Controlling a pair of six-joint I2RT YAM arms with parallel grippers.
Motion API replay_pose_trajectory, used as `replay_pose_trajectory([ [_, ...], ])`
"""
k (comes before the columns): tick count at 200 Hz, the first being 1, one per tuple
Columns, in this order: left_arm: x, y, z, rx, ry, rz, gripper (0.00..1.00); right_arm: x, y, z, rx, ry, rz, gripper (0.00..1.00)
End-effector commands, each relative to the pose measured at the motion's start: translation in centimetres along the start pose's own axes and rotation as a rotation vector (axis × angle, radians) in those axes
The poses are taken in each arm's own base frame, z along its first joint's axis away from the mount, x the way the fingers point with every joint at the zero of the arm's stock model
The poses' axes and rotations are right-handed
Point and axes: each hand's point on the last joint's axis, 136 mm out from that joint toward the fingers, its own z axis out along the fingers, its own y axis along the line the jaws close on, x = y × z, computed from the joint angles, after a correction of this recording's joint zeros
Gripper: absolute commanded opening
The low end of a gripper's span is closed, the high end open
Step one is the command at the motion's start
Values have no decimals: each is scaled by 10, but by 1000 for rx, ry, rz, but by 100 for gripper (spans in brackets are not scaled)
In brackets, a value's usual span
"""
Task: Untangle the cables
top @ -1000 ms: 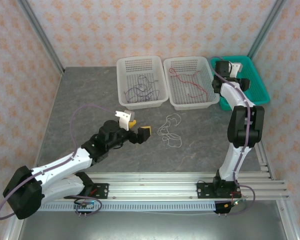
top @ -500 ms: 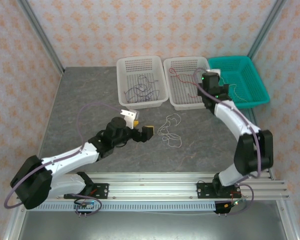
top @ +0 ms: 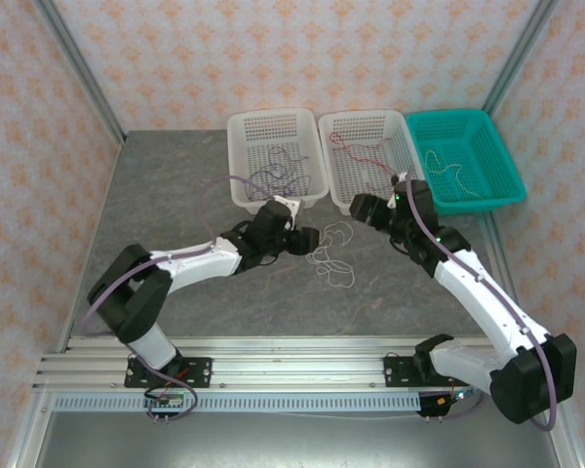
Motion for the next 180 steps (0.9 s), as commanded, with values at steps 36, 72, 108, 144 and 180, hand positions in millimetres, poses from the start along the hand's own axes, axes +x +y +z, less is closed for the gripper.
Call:
replay_pose_trajectory([
  [36, 27, -1, 46, 36, 173, 57, 55, 55, -18, 7, 50, 228, 120, 80],
  [72, 31, 6, 63, 22, 173, 49, 16, 57, -15, 17, 40, 254, 124, 80],
  [108, 7, -16, 36, 107, 74, 40, 0, 68, -15, 35, 14, 276, 166, 80],
  [144, -7, -46, 1, 243, 29, 21, 0, 82, 4, 66, -58, 298, 201, 80],
  [180, -16, -62, -24, 310, -6, -5, 0, 112, 12, 103, -78, 415, 215, 64],
])
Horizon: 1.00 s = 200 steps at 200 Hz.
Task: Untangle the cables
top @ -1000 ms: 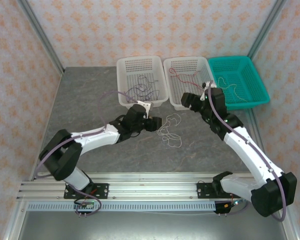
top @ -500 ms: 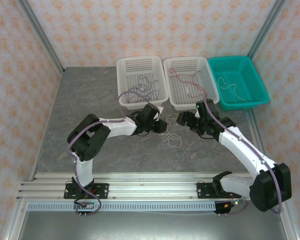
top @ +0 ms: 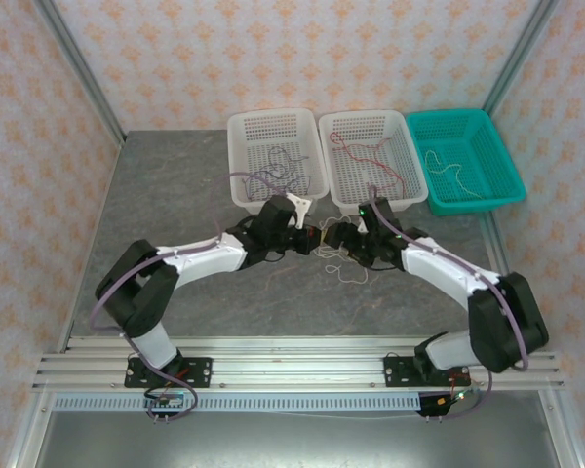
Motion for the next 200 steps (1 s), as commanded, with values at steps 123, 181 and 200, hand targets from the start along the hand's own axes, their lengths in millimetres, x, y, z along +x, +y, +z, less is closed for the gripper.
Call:
replay_pose_trajectory([
  [123, -60, 42, -169, -292, -309, -79, 0, -22, -127, -44, 370, -380, 233, 0],
  [181, -72, 13, -176, -133, -328, -87, 0, -7, 32, -59, -204, -378, -368, 47],
  [200, -78, 5, -178, -113, -336, -79, 0, 27, 82, -64, -386, -426, -718, 61],
])
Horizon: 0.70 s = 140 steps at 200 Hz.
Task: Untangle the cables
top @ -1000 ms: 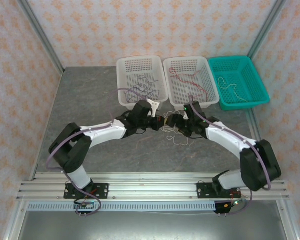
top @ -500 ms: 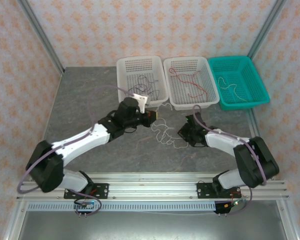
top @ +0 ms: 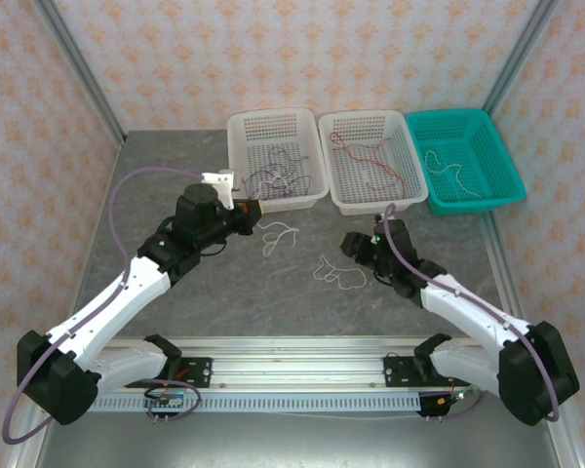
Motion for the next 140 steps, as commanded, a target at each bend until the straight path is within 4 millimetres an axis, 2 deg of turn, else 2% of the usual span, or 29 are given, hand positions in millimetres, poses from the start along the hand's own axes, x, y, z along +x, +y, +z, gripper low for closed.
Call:
replay_pose_trajectory([
  [1, -5, -13, -3, 56, 5, -2, 0, 6, 78, -11, -322, -110, -417, 62],
  [18, -8, -22, -3, 90, 13, -2, 0, 12, 103, -16, -392, -249, -642, 74],
  [25, -8, -25, -3, 106, 19, -2, 0, 9, 102, -13, -391, -318, -677, 79],
  [42, -7, -29, -4, 128, 24, -9, 0, 0, 112, -11, -419, -412, -724, 86],
  [62, -7, -31, -9, 140, 18, -21, 0, 0, 124, 6, -450, -396, -734, 89],
  [77, -8, -35, -13, 157, 11, -24, 0, -13, 122, 18, -416, -449, -660, 90],
  [93, -6, -36, -14, 165, 21, -26, 0, -17, 123, 29, -429, -491, -613, 87],
  [101, -6, -37, -15, 170, 23, -28, 0, -15, 127, 36, -448, -480, -599, 82],
  [112, -6, -38, -16, 173, 23, -30, 0, -11, 133, 44, -479, -453, -585, 69],
  [121, -7, -38, -18, 170, 20, -27, 0, -10, 135, 47, -495, -445, -572, 49],
  [124, -7, -38, -19, 166, 18, -23, 0, -10, 135, 47, -499, -445, -567, 46],
  [133, -6, -35, -20, 147, 24, -16, 0, -11, 137, 46, -512, -453, -561, 28],
  [140, -6, -31, -21, 122, 28, -12, 0, -11, 139, 43, -524, -456, -562, 11],
])
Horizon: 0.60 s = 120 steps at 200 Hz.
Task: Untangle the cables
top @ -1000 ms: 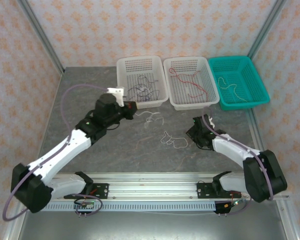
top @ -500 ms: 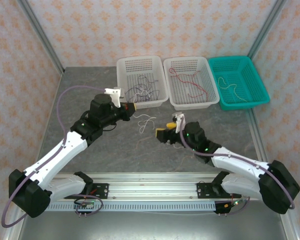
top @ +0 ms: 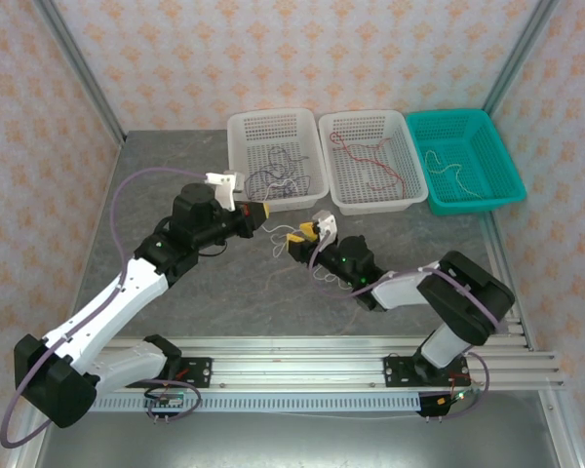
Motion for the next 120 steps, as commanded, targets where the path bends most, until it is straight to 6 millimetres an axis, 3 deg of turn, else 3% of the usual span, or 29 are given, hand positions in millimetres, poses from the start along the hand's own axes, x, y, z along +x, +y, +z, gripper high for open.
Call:
replay_pose_trajectory([
  [1, -9, -8, -12, -4, -15, 17, 0, -44, 15, 0, -73, -161, 24, 9],
  [5, -8, -6, -13, -17, -9, 19, 2, -47, 17, -1, -79, -165, 22, 0],
  [25, -7, -5, -14, -24, -8, 30, 15, -55, 21, -6, -94, -164, 38, 0],
  [43, -8, -7, -16, -12, -18, 33, 57, -75, 17, -13, -79, -212, 95, 0],
  [66, -15, -10, -22, -9, -50, 43, 86, -119, -6, -23, 3, -333, 191, 0],
  [79, -17, -14, -24, 3, -61, 52, 95, -146, -19, -31, 59, -405, 212, 0],
  [96, -18, -18, -26, 20, -62, 60, 98, -177, -35, -41, 152, -477, 220, 0],
  [120, -16, -18, -26, 23, -55, 62, 99, -204, -84, -62, 435, -548, 233, 0],
])
